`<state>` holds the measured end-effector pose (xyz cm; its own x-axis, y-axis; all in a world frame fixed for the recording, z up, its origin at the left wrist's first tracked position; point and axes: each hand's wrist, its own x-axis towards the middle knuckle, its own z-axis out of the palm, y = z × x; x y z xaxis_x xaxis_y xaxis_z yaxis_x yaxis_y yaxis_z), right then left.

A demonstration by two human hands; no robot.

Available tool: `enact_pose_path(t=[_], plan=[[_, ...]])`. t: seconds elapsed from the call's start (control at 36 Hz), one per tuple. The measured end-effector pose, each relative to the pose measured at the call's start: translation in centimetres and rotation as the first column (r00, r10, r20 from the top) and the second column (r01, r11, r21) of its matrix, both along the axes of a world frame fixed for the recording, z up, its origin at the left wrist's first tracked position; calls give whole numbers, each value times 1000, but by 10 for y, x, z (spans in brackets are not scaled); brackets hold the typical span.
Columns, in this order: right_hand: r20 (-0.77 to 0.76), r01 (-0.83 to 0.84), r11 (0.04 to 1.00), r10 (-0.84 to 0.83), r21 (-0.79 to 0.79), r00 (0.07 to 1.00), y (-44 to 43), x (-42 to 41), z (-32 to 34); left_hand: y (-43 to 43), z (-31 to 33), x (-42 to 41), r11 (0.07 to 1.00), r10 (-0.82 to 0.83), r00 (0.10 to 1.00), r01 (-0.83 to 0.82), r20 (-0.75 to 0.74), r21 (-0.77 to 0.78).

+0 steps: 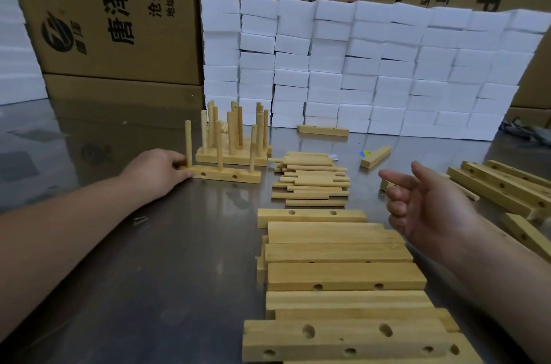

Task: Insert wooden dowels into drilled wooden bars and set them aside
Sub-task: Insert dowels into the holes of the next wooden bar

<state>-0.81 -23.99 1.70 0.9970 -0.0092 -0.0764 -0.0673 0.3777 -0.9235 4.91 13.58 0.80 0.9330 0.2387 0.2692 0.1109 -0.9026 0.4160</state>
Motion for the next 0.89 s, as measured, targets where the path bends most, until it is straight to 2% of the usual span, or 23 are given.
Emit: enact_pose_path(t=[0.28,0.89], plan=[[25,-19,999,21,-49,999,-1,2,-3,-7,1,28,996,34,999,-37,35,79],[41,-24,996,28,-89,999,-2,12,-11,-10,-3,51,996,47,998,-50,49,77]])
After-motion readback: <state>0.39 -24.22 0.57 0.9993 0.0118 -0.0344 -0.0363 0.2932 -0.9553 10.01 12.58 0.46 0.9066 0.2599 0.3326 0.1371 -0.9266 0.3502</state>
